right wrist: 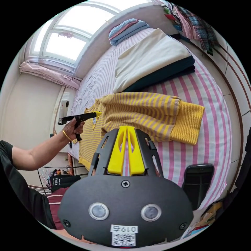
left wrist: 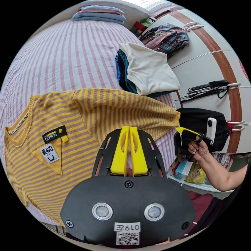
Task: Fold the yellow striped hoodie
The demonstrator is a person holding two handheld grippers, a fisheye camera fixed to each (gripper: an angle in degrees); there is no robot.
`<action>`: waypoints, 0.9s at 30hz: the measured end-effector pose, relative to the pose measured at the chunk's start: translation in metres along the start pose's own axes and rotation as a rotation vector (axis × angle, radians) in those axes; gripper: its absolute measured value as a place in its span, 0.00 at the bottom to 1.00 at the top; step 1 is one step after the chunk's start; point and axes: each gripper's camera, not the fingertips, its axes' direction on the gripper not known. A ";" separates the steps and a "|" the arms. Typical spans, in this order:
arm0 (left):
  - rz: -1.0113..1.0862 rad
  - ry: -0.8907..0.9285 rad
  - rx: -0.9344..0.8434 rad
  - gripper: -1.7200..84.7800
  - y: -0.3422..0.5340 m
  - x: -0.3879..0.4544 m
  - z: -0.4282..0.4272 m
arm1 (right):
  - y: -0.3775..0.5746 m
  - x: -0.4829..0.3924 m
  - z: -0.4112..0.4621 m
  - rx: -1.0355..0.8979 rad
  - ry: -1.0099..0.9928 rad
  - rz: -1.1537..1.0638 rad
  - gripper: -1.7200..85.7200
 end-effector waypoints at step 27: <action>0.702 -0.175 -0.380 0.12 -0.133 -0.044 -0.044 | -0.136 -0.191 0.262 -0.146 0.148 -0.483 0.12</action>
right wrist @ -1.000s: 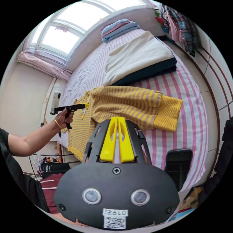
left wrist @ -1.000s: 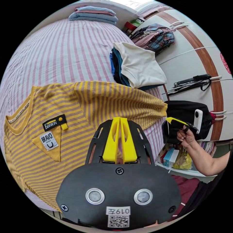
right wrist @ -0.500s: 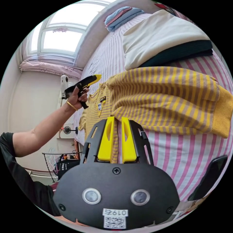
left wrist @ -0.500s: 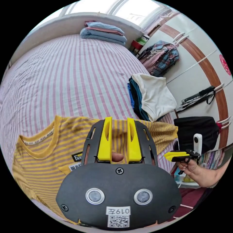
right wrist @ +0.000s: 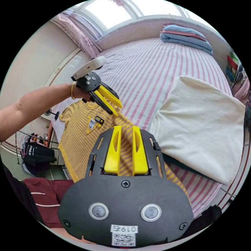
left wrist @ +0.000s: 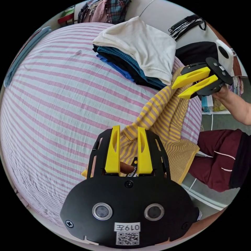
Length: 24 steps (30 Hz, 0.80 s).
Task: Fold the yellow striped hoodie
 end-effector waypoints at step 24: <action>-0.329 0.166 0.142 0.03 -0.024 -0.060 -0.004 | -0.100 -0.084 0.093 -0.041 0.200 -0.137 0.02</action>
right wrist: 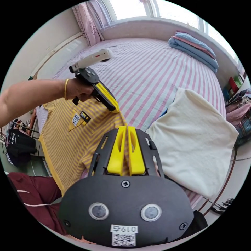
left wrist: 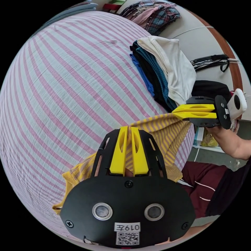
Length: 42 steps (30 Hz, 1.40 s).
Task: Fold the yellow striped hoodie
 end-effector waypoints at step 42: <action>0.308 -0.111 0.143 0.03 0.005 0.290 0.155 | -0.010 0.156 -0.161 -0.278 -0.114 0.071 0.07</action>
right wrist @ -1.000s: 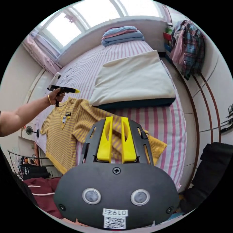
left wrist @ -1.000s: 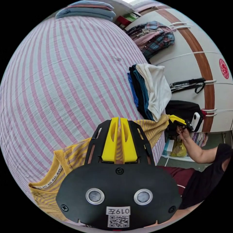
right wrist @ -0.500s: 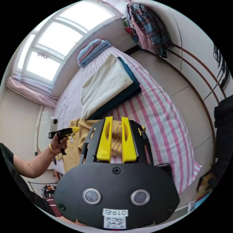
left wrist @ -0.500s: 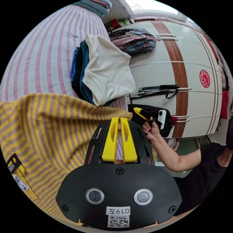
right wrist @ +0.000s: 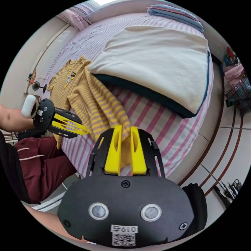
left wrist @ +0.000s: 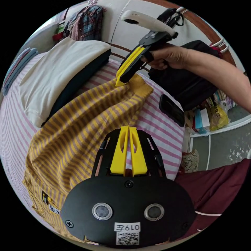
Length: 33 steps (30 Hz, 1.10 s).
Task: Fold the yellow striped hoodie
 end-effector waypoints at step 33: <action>-0.888 0.526 0.639 0.21 0.065 -0.198 -0.183 | 0.246 0.126 -0.274 0.743 -0.450 0.777 0.22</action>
